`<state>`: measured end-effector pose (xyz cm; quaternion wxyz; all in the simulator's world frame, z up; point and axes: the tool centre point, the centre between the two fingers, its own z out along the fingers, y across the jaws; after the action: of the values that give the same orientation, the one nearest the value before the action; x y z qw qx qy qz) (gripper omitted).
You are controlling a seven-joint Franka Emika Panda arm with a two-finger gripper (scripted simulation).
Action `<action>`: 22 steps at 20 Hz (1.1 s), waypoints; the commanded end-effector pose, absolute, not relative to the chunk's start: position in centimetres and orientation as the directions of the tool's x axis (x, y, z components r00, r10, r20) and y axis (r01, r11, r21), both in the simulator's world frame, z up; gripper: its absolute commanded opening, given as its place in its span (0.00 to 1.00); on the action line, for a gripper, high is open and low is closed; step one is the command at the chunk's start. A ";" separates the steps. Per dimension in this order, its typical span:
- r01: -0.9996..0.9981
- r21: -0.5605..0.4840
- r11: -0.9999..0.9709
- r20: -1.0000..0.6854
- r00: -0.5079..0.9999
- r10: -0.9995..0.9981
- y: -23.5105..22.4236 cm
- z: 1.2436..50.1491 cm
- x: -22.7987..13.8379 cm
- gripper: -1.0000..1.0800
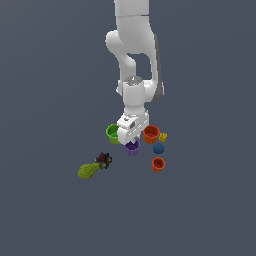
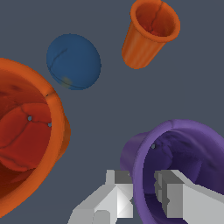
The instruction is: Pick up a designated object from a clutter of objects.
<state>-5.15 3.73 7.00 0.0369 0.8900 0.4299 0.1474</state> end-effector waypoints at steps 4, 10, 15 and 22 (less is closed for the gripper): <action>0.754 0.192 -0.628 0.231 0.587 0.776 3.7 7.1 -5.1 0.00; 0.754 0.192 -0.628 0.231 0.587 0.776 3.5 8.3 -4.6 0.00; 0.755 0.193 -0.627 0.230 0.587 0.776 3.1 10.5 -3.7 0.00; 0.755 0.193 -0.627 0.230 0.586 0.777 2.3 15.2 -1.7 0.00</action>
<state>-2.25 2.46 13.95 0.0367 0.8900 0.4303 0.1462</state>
